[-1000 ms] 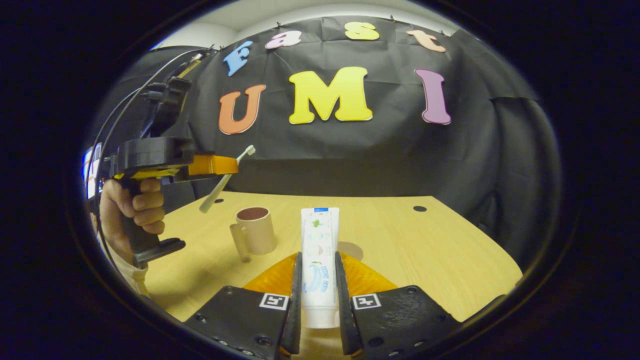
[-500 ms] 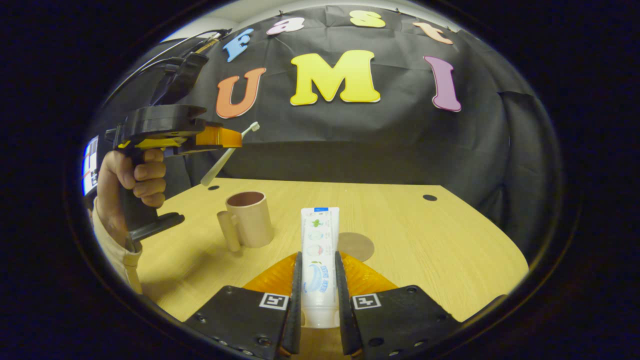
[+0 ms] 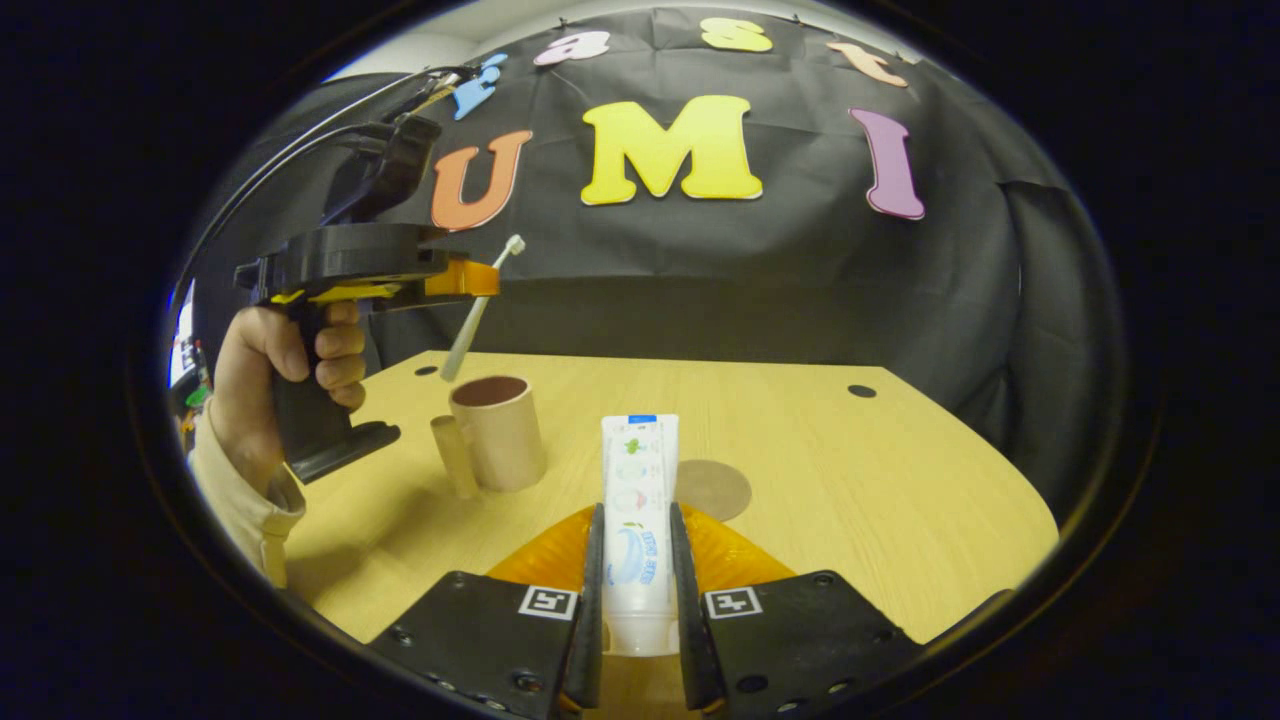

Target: Put the toothbrush and toothpaste on the desktop into the cup, then pick up the cup and place it on the coaster on the desktop.

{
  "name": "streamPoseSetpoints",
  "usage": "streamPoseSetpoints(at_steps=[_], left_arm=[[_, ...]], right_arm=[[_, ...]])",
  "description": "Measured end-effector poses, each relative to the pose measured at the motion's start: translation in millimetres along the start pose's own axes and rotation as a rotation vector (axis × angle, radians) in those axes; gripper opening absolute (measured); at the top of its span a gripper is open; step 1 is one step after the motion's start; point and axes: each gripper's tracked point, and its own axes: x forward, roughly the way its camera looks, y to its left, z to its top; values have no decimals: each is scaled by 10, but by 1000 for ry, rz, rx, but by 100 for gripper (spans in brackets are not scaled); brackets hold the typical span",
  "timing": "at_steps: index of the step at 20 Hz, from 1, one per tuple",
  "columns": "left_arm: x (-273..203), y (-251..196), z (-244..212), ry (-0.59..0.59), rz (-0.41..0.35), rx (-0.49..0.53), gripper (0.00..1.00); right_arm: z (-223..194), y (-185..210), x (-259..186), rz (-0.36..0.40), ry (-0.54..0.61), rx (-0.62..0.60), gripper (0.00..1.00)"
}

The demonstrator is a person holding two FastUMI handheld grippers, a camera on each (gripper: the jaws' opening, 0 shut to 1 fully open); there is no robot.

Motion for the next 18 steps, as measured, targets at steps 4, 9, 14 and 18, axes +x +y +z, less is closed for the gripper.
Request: streamPoseSetpoints(at_steps=[4, 9, 14, 18], left_arm=[[19, -24, -95, 33, -12, -3, 15], [-61, -4, -267, 110, -6, 6, 63], [-211, 96, -276, 101, -13, -18, 92], [-320, 329, -161, 67, 19, 16, 100]], right_arm=[[-32, 4, -7, 2, 9, 8, 31], [121, 9, 6, -1, -21, 14, 31], [340, 165, 24, 10, -51, 16, 31], [682, 449, 108, 49, -97, 1, 31]])
